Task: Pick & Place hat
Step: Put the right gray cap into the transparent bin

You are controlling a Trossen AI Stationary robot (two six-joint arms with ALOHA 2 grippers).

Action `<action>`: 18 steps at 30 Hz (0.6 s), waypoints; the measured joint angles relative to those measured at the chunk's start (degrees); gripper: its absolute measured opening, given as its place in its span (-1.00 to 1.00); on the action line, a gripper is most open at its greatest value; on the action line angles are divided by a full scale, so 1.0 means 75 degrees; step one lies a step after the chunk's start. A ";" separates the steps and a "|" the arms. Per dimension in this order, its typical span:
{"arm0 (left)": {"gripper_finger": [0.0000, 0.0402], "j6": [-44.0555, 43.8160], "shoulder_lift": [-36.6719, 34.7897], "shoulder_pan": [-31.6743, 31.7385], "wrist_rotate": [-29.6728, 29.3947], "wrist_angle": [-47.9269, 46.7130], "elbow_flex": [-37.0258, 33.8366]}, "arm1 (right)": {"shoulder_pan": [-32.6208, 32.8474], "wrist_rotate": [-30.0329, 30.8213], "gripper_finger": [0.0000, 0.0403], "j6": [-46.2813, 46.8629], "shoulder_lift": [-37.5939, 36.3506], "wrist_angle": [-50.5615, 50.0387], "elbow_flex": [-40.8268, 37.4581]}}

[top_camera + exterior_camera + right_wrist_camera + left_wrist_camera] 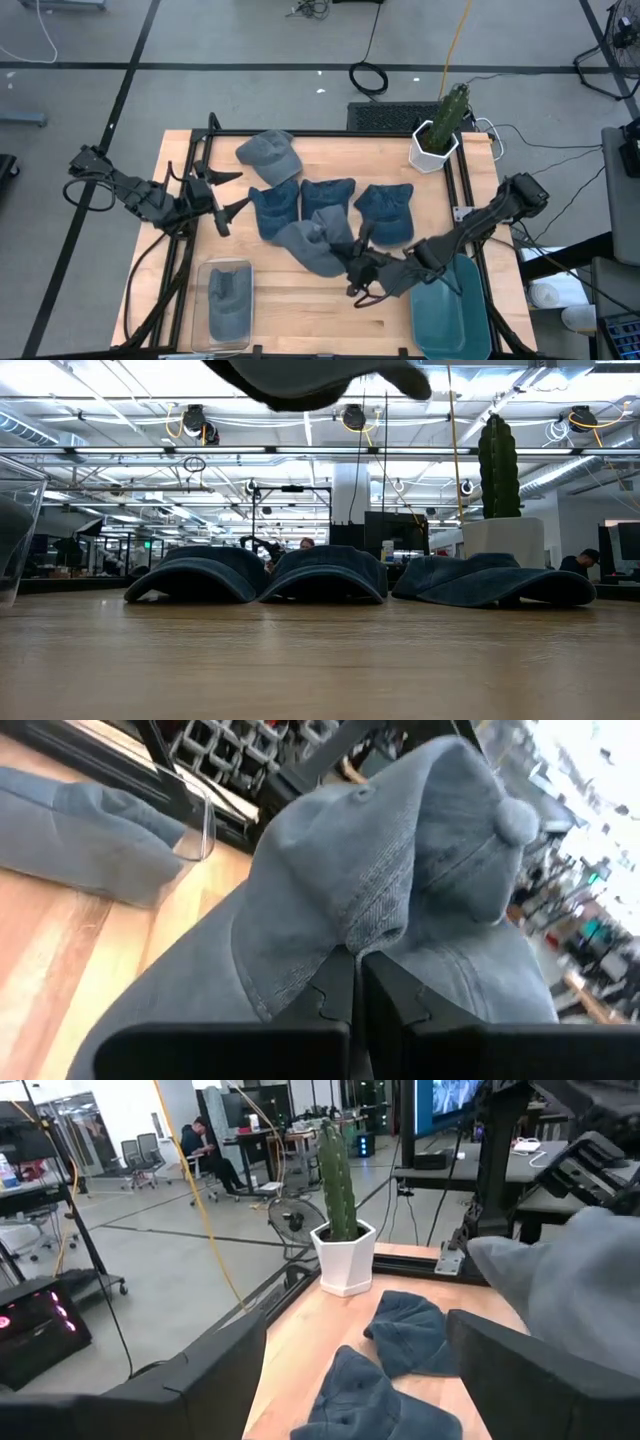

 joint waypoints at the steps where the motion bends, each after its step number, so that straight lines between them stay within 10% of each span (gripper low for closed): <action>1: 0.61 -0.0047 0.0003 0.0000 0.0003 0.0202 0.0000 | 0.0000 -0.0007 -1.00 -0.0253 0.0000 0.0352 -0.0177; 18: 0.55 -0.1772 0.0747 0.0076 0.0407 0.0231 0.0000 | -0.0226 -0.1283 -1.00 -0.1288 0.0006 0.2152 -0.0856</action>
